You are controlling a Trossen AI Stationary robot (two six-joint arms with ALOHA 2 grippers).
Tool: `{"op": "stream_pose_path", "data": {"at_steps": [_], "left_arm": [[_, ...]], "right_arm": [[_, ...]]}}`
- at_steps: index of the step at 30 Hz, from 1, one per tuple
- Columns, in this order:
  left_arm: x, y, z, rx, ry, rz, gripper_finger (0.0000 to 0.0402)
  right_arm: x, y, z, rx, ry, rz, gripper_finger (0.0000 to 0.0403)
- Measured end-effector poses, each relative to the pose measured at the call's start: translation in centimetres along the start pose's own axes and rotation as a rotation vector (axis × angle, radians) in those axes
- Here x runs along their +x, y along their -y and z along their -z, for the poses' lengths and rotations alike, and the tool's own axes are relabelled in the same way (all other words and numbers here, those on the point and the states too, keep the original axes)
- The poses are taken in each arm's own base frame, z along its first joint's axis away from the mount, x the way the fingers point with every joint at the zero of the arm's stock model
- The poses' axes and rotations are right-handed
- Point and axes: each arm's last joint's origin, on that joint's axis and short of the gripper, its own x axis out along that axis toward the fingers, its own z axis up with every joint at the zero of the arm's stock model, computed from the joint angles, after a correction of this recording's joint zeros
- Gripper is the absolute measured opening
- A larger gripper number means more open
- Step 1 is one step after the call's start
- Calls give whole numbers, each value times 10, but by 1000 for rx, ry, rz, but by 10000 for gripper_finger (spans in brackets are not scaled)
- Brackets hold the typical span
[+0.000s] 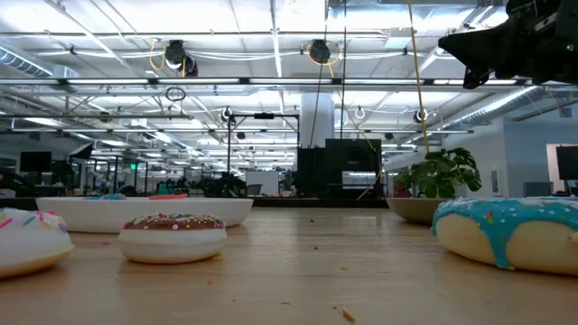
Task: Pick & Place donuts
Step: Put the small white donut on the white plate
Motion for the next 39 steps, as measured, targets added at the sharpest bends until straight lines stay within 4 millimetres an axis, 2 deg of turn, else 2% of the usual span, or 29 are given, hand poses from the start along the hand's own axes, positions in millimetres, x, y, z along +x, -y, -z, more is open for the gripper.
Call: {"op": "stream_pose_path", "data": {"at_steps": [7,12,22,39], "left_arm": [[29,-6,11,-5,-61,-54,274],[48,-10,17,8,-88,-56,292],[71,-10,18,44,-39,-11,344],[101,-17,29,59,-23,-19,347]], "right_arm": [[0,0,0,0,0,-1,0],[0,0,0,0,0,0,0],[0,0,0,0,0,0,0],[0,0,0,0,0,0,0]]}}
